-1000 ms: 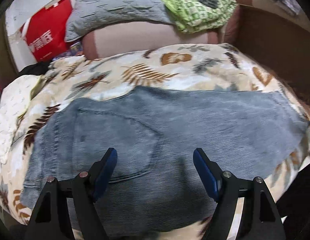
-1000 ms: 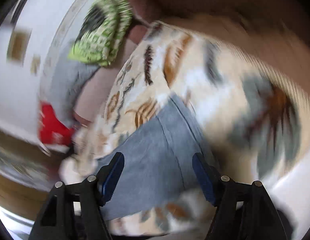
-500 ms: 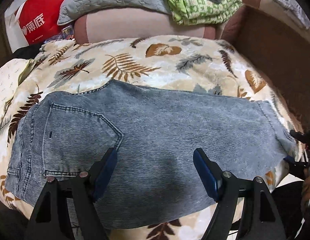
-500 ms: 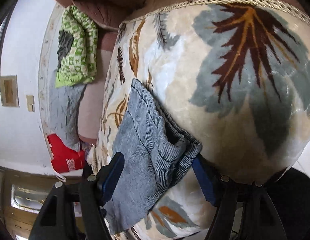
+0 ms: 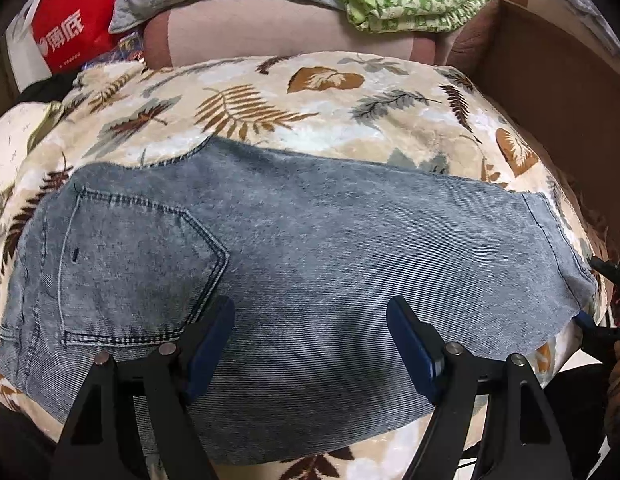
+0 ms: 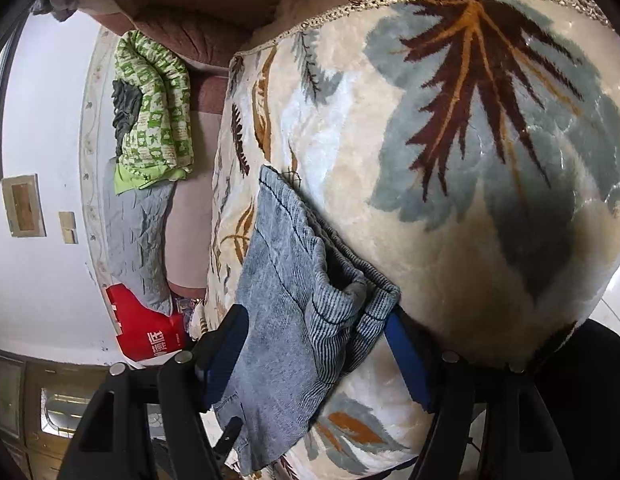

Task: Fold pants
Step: 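Grasp the jeans leg hem with the right tool and lift it toward the waistband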

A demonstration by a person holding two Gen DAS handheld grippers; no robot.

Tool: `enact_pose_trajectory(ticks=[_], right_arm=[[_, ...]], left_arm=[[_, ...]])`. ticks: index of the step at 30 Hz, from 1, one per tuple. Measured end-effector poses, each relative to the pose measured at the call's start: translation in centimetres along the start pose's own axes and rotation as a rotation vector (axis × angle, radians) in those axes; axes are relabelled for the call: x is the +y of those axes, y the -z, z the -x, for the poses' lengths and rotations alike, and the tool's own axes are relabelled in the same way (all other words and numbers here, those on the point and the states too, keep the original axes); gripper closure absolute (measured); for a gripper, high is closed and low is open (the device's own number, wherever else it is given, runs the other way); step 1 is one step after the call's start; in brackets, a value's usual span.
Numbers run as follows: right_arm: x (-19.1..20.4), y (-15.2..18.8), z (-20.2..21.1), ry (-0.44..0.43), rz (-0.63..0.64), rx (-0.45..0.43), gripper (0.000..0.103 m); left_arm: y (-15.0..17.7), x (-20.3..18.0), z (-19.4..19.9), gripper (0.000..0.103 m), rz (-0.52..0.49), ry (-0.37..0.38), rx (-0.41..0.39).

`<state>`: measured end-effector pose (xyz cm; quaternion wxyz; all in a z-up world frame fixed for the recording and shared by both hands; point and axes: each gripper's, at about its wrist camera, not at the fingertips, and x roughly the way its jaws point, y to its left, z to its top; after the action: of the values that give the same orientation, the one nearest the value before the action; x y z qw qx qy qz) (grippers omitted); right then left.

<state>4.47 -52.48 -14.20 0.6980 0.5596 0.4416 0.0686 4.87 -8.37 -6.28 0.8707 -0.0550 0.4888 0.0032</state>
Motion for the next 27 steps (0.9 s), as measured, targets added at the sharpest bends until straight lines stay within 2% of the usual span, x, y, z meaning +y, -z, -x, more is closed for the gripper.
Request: enact_pose_trajectory(ticks=[4, 7, 12, 15, 22, 24, 25, 26, 27], right_arm=[[-0.5, -0.2, 0.1, -0.016, -0.055, -0.004, 0.029], [-0.6, -0.4, 0.0, -0.015, -0.082, -0.007, 0.029], [-0.2, -0.5, -0.1, 0.003, -0.060, 0.010, 0.032], [0.1, -0.3, 0.7, 0.037, -0.047, -0.010, 0.032], [0.6, -0.8, 0.1, 0.099, 0.024, -0.002, 0.033], [0.9, -0.8, 0.0, 0.131, 0.058, -0.003, 0.051], [0.9, -0.8, 0.0, 0.145, 0.068, -0.003, 0.056], [0.8, -0.8, 0.1, 0.158, 0.079, -0.003, 0.067], [0.7, -0.8, 0.1, 0.170, 0.090, 0.001, 0.072]], left_arm=[[0.0, 0.7, -0.6, 0.024, 0.042, 0.027, 0.011], [-0.2, 0.0, -0.9, 0.024, 0.030, 0.039, 0.019], [-1.2, -4.7, -1.0, 0.024, -0.065, 0.085, 0.013], [-1.6, -8.2, -1.1, 0.024, -0.144, 0.101, 0.007], [-2.5, -13.4, -4.2, 0.024, -0.214, 0.076, 0.044], [-2.4, -13.8, -4.9, 0.024, -0.220, 0.055, 0.057], [-2.4, -13.9, -5.1, 0.024, -0.221, 0.050, 0.060], [-2.4, -13.9, -5.1, 0.024, -0.218, 0.046, 0.058], [-2.4, -13.8, -4.9, 0.024, -0.217, 0.044, 0.052]])
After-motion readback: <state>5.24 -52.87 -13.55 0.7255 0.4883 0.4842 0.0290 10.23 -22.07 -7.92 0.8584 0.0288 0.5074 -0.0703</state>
